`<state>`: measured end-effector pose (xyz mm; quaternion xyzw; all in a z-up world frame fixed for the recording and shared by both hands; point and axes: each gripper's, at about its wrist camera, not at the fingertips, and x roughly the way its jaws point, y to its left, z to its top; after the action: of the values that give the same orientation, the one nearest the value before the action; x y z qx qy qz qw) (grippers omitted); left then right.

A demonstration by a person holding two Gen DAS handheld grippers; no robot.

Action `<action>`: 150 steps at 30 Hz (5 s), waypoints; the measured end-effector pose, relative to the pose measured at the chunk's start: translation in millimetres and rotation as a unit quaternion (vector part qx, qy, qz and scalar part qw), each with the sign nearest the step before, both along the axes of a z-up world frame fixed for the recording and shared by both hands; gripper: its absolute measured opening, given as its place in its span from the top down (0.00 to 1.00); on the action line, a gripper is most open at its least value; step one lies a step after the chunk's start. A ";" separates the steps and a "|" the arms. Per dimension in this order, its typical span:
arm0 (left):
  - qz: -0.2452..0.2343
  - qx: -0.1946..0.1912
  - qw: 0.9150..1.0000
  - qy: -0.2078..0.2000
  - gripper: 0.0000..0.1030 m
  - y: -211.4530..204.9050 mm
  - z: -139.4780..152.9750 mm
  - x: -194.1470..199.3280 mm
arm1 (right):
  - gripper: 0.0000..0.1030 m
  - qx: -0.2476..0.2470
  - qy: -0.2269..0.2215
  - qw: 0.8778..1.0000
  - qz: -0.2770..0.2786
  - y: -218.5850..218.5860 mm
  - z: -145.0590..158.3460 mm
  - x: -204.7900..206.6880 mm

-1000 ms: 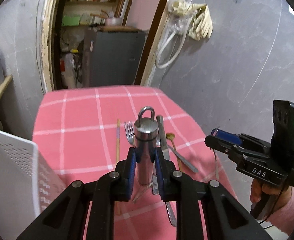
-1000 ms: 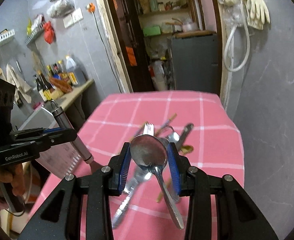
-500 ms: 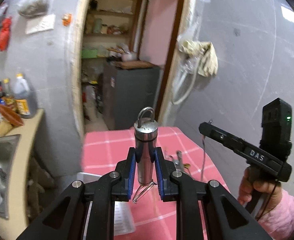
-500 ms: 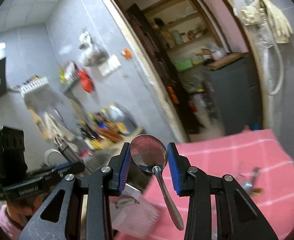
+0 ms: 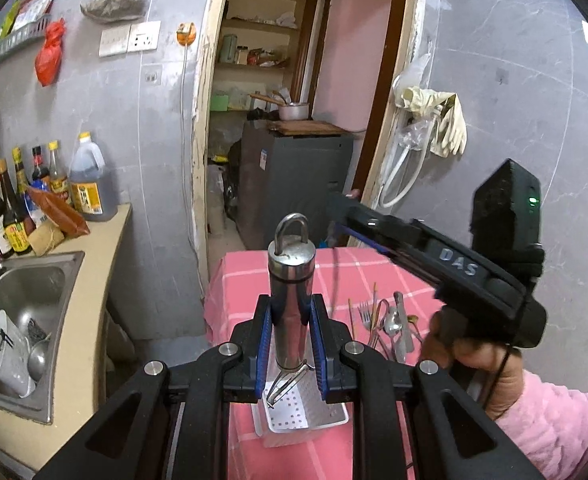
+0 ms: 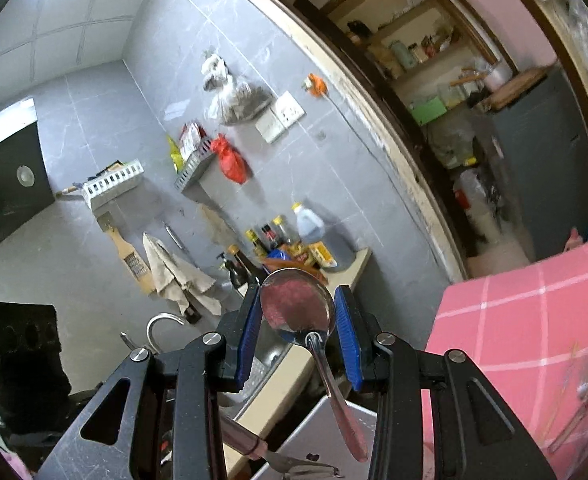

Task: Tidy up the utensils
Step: 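Carry the infuser and spoon over the white caddy and open both tools, then bring both open tools back to the utensil pile, then grasp the wire tongs with the left tool while the right grasps a gold spoon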

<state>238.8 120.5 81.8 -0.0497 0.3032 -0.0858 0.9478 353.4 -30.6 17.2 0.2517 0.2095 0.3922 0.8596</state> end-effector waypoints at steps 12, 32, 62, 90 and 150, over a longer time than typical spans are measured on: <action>-0.011 0.006 0.999 0.031 0.82 -5.5 -47.9 8.7 | 0.67 -0.044 0.051 0.998 0.017 2.3 -56.7 9.9; 0.023 -0.040 0.999 -0.005 0.44 -10.3 -36.0 -1.5 | 0.35 -0.082 0.001 0.994 -0.076 -76.8 -7.5 -21.9; 0.027 0.005 0.996 -0.091 0.01 -192.0 -95.6 29.9 | 0.01 -0.263 -0.005 0.923 -0.281 -293.2 -41.3 -62.0; 0.035 -0.067 0.992 0.103 0.10 -173.8 -223.4 104.6 | 0.31 -0.227 0.102 0.957 -0.148 -272.8 -160.6 44.7; -0.088 -0.022 0.978 0.190 0.98 -211.9 -196.4 190.2 | 0.97 -0.109 0.250 0.957 -0.097 -283.2 -197.0 56.9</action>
<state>429.0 -91.4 -114.6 -0.0591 0.4786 -0.1645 0.8605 410.3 -313.8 -179.8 0.2661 0.4334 0.2059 0.8360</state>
